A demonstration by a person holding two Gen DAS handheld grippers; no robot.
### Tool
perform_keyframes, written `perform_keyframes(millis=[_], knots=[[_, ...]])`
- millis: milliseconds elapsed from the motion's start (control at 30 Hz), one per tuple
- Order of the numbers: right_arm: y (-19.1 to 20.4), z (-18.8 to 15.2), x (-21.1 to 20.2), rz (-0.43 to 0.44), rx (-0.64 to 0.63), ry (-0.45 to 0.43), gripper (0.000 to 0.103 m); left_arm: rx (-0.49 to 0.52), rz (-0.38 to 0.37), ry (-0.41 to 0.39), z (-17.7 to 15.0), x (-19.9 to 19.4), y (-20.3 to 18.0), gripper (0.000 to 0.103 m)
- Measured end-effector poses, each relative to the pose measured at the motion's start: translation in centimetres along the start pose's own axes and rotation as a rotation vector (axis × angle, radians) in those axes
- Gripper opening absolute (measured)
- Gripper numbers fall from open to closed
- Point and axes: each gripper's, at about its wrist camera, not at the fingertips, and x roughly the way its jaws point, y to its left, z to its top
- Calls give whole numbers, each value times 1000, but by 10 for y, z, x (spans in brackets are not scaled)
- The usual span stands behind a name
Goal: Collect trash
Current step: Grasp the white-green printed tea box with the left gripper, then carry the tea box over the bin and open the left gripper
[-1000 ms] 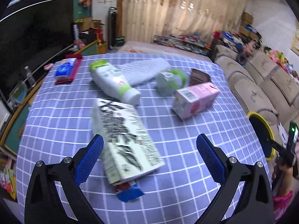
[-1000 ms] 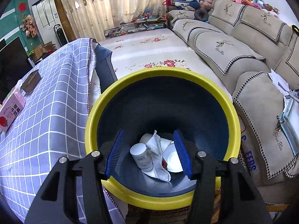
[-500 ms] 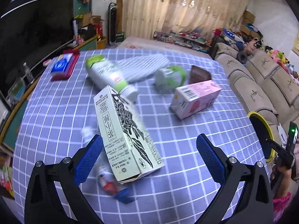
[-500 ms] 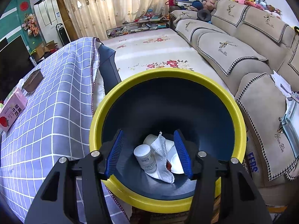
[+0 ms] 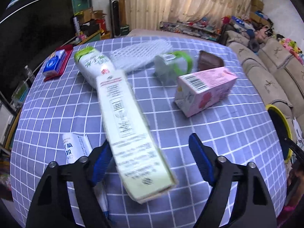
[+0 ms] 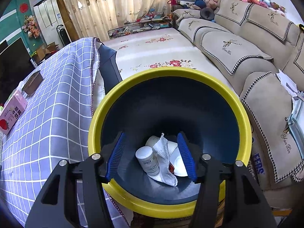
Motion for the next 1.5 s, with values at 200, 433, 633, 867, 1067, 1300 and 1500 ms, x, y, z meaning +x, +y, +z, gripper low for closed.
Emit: perform_keyframes(millis=[200,433,633,867,1067,1300,1500], knots=[[-5,-2,4,8,13,6,54,-31,55,11,0,12,6,48],[-4,-5,6,26,13,13,54,-21,42,-15,-2,7,7,32],[-8,-8,0,36,18,8,54,45,1,-47,-12,-16,-14,32],[-17,-14,-22,49,32,-24,54,147,-67,-70,-28,-50,-52,32],[-29,-14,-58,50,41,-91,54,262,-185,-78,-29,-61,-109,32],[-61,-19,-101,11,79,-170,55,387,-304,-64,-19,-52,-188,32],[-97,-29,-111,-31,148,-172,56,508,-383,-32,-16,-38,-265,32]])
